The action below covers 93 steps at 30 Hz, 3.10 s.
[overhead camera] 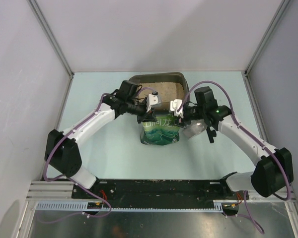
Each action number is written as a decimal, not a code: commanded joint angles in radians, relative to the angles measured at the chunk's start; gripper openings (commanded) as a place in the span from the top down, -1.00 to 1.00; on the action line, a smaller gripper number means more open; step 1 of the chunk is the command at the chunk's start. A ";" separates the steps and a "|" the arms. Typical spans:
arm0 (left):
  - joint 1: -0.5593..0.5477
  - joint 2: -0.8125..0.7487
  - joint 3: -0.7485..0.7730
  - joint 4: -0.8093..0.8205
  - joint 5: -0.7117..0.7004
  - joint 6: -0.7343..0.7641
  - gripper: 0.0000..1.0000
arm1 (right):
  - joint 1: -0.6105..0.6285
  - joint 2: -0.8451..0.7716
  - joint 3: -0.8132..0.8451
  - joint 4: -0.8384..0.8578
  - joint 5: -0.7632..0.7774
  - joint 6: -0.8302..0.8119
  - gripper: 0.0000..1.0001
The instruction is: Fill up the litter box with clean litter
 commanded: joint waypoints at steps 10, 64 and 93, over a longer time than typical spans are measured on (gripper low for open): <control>0.020 -0.013 0.032 -0.021 0.069 0.029 0.78 | -0.023 0.090 -0.009 0.099 -0.009 0.040 0.17; 0.169 -0.065 -0.062 -0.064 0.139 -0.048 0.53 | -0.145 0.205 0.117 -0.065 -0.285 0.450 1.00; -0.074 0.157 0.112 0.177 0.086 -0.126 1.00 | -0.212 0.160 0.149 -0.097 -0.212 0.483 0.28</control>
